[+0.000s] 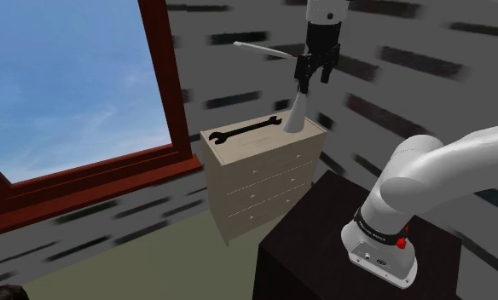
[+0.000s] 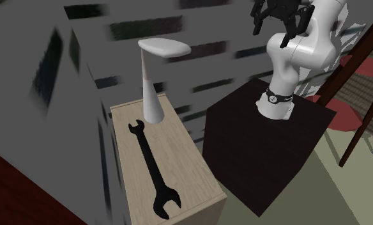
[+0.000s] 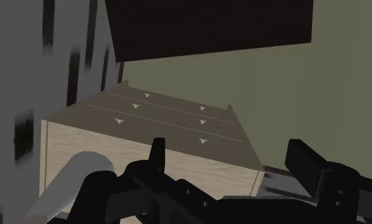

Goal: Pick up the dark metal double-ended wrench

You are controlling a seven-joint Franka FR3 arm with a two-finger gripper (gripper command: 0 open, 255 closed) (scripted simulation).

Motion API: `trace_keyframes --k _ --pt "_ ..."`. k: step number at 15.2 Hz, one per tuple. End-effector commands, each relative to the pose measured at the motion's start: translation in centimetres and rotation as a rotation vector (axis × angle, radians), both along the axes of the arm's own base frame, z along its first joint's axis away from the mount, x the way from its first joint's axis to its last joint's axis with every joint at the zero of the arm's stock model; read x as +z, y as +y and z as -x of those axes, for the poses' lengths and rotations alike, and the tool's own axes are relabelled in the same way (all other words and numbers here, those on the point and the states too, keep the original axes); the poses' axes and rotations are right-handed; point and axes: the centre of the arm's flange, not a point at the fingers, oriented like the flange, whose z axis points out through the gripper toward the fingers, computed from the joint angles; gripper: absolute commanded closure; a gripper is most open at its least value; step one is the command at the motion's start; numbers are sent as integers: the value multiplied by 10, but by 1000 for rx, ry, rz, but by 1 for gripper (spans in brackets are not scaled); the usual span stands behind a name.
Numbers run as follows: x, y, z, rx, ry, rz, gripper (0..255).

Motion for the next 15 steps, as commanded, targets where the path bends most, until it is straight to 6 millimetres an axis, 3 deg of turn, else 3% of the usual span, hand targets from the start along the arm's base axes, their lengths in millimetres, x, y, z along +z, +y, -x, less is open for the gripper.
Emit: trace_keyframes --k 1,8,15 --pt "0 0 0 0 0 0 0" --pt "-54 -63 -39 236 3 -11 0" --pt "-109 -114 -92 472 6 -23 0"
